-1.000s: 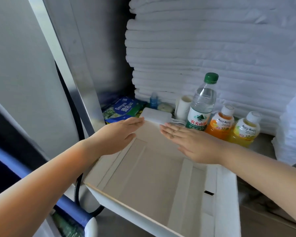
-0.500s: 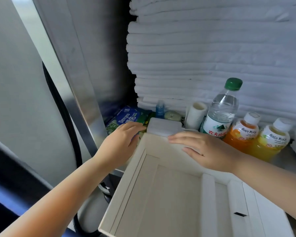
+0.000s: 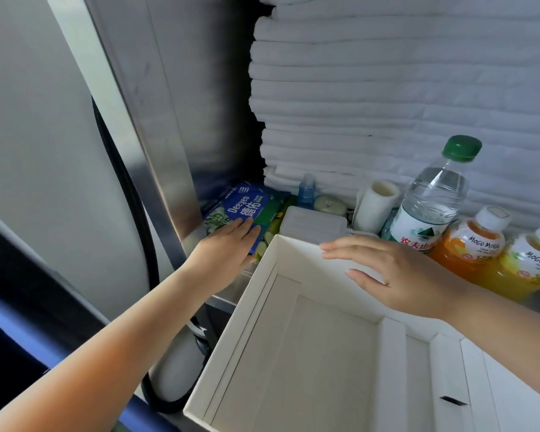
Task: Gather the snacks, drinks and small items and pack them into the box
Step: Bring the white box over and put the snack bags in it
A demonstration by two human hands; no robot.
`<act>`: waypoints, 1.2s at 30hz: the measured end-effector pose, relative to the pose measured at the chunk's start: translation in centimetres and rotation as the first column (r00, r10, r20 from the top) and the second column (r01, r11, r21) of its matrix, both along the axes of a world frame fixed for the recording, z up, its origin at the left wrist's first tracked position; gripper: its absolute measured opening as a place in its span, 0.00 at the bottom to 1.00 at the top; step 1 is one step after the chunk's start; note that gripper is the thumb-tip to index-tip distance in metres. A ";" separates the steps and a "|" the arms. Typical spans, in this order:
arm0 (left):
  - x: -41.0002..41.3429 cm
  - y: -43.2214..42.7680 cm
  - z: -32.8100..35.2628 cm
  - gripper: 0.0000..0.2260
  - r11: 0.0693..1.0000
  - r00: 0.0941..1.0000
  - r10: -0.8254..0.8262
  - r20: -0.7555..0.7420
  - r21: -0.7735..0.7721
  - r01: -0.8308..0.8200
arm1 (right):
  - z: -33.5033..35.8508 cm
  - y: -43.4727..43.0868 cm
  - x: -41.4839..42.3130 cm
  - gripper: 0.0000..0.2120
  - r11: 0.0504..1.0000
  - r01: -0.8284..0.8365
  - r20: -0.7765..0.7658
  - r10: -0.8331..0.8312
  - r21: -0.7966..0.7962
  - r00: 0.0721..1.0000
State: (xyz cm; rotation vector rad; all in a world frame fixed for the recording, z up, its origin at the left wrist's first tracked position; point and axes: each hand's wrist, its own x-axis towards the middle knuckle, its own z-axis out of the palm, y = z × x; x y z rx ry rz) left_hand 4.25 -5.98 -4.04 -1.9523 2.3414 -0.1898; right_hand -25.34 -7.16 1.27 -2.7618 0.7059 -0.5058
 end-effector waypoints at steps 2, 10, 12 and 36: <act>0.3 -0.1 0.0 0.27 0.999 0.999 -0.024 0.030 0.023 0.023 | 0.0 0.0 0.0 0.17 1.000 -0.001 0.001 0.001 0.010 1.000; 0.7 -0.5 -0.2 0.31 0.998 0.991 -0.064 0.120 -0.016 0.066 | -0.2 0.0 -0.1 0.18 1.000 0.008 0.007 -0.008 0.005 1.000; 0.4 -0.6 -0.5 0.31 0.996 0.984 -0.076 0.158 -0.039 0.084 | -0.3 0.1 -0.1 0.17 1.000 0.005 -0.006 -0.005 -0.011 1.000; -3.6 5.2 8.3 0.27 0.849 0.953 -0.295 -0.071 -0.478 0.227 | -0.3 0.1 -0.1 0.20 0.999 0.041 0.023 -0.042 0.016 0.999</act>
